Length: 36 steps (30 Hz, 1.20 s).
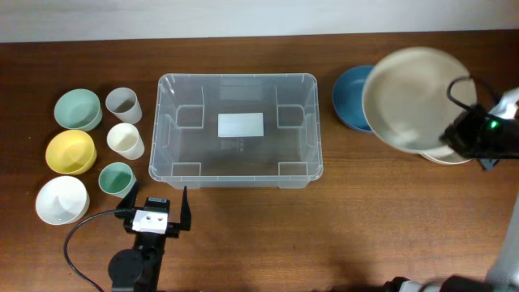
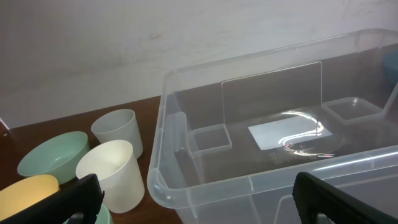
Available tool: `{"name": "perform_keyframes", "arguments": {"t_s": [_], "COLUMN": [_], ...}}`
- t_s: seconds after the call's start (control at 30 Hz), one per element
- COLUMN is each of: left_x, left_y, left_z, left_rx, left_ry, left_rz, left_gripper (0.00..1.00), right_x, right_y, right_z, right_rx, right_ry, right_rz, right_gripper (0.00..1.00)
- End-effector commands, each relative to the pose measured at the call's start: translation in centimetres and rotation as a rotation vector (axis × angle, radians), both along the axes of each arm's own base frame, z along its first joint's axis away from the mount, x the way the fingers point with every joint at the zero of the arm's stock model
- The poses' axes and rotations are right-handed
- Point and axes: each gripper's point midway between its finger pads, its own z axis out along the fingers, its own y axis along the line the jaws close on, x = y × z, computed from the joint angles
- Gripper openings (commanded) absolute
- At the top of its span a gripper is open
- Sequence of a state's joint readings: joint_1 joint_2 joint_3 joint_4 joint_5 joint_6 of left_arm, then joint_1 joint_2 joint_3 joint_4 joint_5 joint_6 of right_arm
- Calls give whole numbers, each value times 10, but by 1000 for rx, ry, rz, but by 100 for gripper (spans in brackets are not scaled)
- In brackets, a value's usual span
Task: Pack container
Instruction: 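Carry the beige bowl into the clear bin and release it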
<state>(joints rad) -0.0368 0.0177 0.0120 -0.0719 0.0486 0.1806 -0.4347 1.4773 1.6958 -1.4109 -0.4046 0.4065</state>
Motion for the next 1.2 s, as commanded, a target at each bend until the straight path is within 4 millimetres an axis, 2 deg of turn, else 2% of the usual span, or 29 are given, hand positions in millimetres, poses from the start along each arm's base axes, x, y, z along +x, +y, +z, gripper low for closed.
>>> {"name": "perform_keyframes", "arguments": {"t_s": [0.0,0.03,0.07,0.1,0.23,0.27,0.33,0.37,0.47,0.57,0.7,0.77,1.0,1.17], "left_x": [0,0,0,0,0,0,0,0,0,0,0,0,0,0], "left_y": [0,0,0,0,0,0,0,0,0,0,0,0,0,0], "left_z": [-2,-2,-2,-2,-2,-2,-2,-2,-2,-2,-2,-2,-2,-2], "left_rx": [16,16,15,16,15,16,16,15,16,16,16,16,16,15], "left_ry": [6,6,6,6,6,6,6,6,6,6,6,6,6,6], "left_rz": [-2,-2,-2,-2,-2,-2,-2,-2,-2,-2,-2,-2,-2,-2], "left_gripper": [100,100,100,100,100,100,100,100,100,100,100,100,100,100], "right_x": [12,16,29,32,51,54,64,67,80,91,95,97,102,101], "right_y": [66,82,135,153,211,222,260,268,306,324,345,354,363,367], "right_z": [52,57,60,57,32,27,9,5,-31,-70,-110,-124,-166,-186], "right_rx": [62,65,40,13,-100,-98,-69,-61,-46,-50,11,40,51,73], "right_ry": [-183,-210,-245,-242,-211,-208,-194,-192,-151,-88,-9,14,79,130], "right_rz": [159,202,317,336,348,360,412,426,494,520,569,589,599,585], "right_gripper": [4,4,4,4,4,4,4,4,4,4,4,4,4,4]}}
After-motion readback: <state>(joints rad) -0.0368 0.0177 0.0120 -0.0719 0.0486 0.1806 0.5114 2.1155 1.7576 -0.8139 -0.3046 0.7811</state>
